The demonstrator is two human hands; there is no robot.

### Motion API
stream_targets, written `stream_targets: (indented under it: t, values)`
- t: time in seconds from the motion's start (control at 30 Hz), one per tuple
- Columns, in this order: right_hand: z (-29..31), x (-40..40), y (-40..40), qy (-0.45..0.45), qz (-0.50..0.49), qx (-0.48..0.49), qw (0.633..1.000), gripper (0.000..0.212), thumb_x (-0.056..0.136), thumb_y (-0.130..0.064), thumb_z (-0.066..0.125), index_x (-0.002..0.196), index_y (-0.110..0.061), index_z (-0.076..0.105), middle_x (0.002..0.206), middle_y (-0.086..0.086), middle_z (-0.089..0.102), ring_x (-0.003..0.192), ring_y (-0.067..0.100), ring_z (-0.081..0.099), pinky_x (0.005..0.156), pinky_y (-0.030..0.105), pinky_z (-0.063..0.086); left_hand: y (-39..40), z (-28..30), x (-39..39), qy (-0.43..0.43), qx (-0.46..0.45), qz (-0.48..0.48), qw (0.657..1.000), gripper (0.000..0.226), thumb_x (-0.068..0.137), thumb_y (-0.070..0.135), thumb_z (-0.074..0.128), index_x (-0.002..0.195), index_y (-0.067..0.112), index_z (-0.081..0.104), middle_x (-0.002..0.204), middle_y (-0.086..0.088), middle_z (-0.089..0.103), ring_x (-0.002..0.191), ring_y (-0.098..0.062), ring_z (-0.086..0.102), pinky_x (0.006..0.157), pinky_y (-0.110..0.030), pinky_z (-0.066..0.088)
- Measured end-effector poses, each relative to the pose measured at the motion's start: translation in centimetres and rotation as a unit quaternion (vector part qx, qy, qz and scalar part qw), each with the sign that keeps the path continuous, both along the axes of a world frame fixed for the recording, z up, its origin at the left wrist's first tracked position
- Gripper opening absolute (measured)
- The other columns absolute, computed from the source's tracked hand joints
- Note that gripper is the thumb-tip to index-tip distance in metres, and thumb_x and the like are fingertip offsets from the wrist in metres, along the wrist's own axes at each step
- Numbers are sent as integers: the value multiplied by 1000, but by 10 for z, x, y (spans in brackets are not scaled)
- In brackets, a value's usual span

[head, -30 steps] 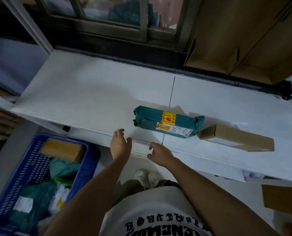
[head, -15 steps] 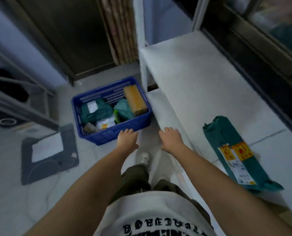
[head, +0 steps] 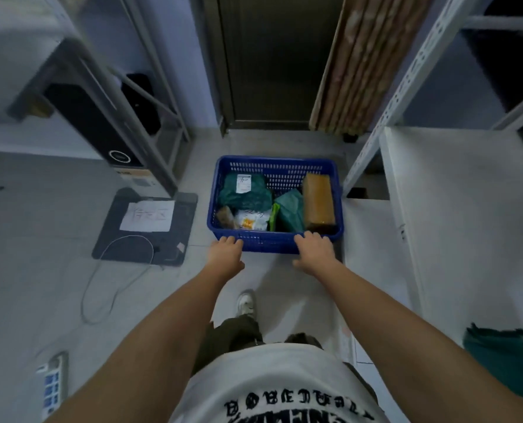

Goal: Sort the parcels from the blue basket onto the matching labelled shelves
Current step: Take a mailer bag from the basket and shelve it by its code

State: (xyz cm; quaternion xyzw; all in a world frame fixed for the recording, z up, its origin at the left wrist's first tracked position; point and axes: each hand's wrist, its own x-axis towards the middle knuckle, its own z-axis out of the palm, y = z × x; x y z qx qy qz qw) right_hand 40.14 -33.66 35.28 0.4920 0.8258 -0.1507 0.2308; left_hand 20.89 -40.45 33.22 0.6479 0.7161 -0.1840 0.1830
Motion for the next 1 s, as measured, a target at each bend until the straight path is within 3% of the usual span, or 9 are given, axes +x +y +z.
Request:
stream_targets:
  t: [0.23, 0.43, 0.8, 1.0]
  values:
    - [-21, -11, 27, -28, -106, -51, 993, 53, 87, -41, 57, 130, -13, 42, 130, 11, 48, 120, 28, 46, 95, 39, 41, 36, -15, -80, 24, -35, 22, 999, 38, 90, 25, 54, 125, 11, 47, 127, -10, 52, 117, -27, 49, 95, -37, 39]
    - [-26, -26, 66, -48, -123, -70, 989, 52, 87, -40, 55, 129, -12, 42, 127, 11, 49, 119, 28, 47, 93, 39, 43, 88, -21, -96, 1, -42, 6, 999, 38, 91, 25, 52, 125, 10, 46, 127, -10, 52, 116, -28, 49, 92, -35, 40]
    - [-49, -96, 216, 2, -117, -119, 986, 51, 89, -40, 57, 128, -11, 42, 127, 12, 49, 117, 30, 49, 88, 39, 43, 213, -33, -132, -21, -63, 78, 995, 45, 89, 21, 56, 129, 9, 41, 128, -12, 47, 118, -29, 47, 93, -37, 40]
    - [-105, -126, 297, 35, -186, -169, 967, 53, 90, -40, 55, 133, -11, 41, 132, 12, 47, 118, 29, 49, 91, 41, 47, 298, -89, -154, -55, -99, 118, 987, 38, 96, 29, 45, 128, 8, 40, 126, -14, 50, 113, -31, 50, 88, -40, 42]
